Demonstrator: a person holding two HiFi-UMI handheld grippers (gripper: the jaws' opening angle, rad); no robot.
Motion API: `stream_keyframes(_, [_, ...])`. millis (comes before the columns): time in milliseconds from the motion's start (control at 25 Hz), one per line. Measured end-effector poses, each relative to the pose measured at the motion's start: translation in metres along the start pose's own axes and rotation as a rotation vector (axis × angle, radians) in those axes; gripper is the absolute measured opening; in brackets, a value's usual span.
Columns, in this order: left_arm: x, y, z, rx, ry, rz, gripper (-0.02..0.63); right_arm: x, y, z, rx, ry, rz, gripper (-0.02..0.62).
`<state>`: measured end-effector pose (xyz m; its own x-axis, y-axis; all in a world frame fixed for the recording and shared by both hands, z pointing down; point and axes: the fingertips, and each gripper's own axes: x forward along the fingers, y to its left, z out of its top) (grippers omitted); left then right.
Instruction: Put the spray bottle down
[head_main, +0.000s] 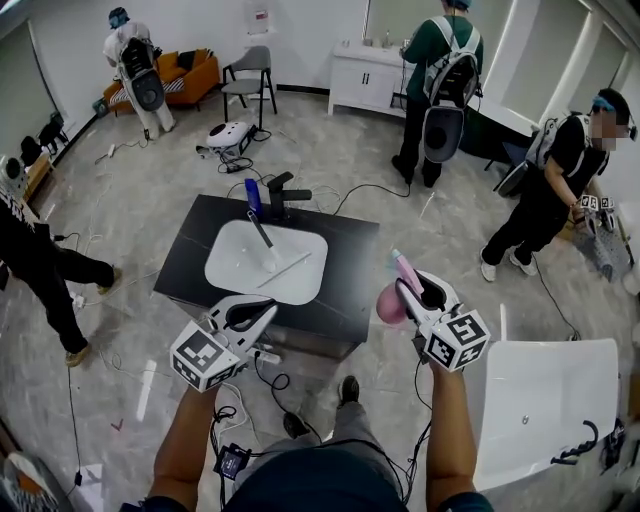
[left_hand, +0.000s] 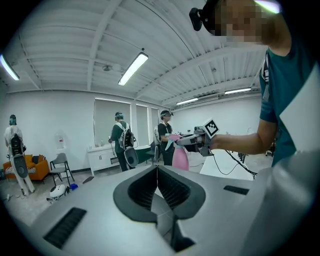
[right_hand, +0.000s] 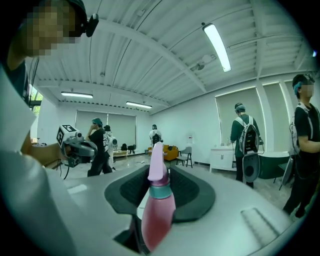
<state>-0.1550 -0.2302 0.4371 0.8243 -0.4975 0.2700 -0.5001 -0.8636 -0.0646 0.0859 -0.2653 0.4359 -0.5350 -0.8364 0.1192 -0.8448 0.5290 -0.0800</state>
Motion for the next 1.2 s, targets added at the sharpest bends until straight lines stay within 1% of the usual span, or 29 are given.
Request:
stream_keyframes(200, [0.008, 0.018, -0.017, -0.027, 0.014, 0.038, 0.005, 0.031, -0.018, -0.029, -0.011, 0.023, 0.038, 0.133])
stream_keyframes(360, [0.022, 0.032, -0.044, -0.053, 0.036, 0.063, 0.005, 0.062, -0.036, -0.062, -0.021, 0.029, 0.075, 0.133])
stream_keyframes(520, [0.043, 0.039, -0.071, -0.084, 0.069, 0.074, 0.005, 0.090, -0.055, -0.090, -0.023, 0.024, 0.112, 0.133])
stream_keyframes(720, [0.069, 0.052, -0.095, -0.118, 0.107, 0.083, 0.005, 0.126, -0.078, -0.119, -0.024, 0.028, 0.152, 0.133])
stream_keyframes(1200, [0.119, 0.085, -0.142, -0.179, 0.154, 0.094, 0.005, 0.199, -0.125, -0.191, -0.004, 0.061, 0.187, 0.133])
